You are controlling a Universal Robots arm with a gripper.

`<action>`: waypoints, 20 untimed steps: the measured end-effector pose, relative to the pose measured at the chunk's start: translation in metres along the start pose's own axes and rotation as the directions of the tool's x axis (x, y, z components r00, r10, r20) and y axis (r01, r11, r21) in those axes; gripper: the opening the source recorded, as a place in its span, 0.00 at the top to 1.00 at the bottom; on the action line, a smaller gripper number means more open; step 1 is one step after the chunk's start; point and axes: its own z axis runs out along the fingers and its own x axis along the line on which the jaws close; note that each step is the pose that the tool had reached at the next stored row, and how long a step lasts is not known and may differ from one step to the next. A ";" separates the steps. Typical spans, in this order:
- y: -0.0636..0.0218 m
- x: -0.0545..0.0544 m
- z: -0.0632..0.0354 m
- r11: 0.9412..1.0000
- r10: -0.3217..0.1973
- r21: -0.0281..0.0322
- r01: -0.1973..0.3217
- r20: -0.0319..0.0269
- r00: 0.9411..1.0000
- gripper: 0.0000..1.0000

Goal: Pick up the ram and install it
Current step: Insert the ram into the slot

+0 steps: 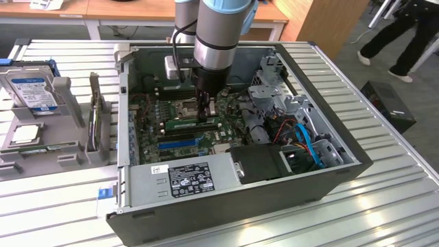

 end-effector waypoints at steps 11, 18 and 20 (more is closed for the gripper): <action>0.0002 0.000 0.0018 1.000 0.000 0.001 0.000 0.000 1.000 0.88; 0.0002 0.000 0.0019 1.000 0.000 0.001 0.000 0.000 1.000 0.88; 0.0006 0.000 0.0019 1.000 0.000 0.001 0.000 0.000 1.000 0.88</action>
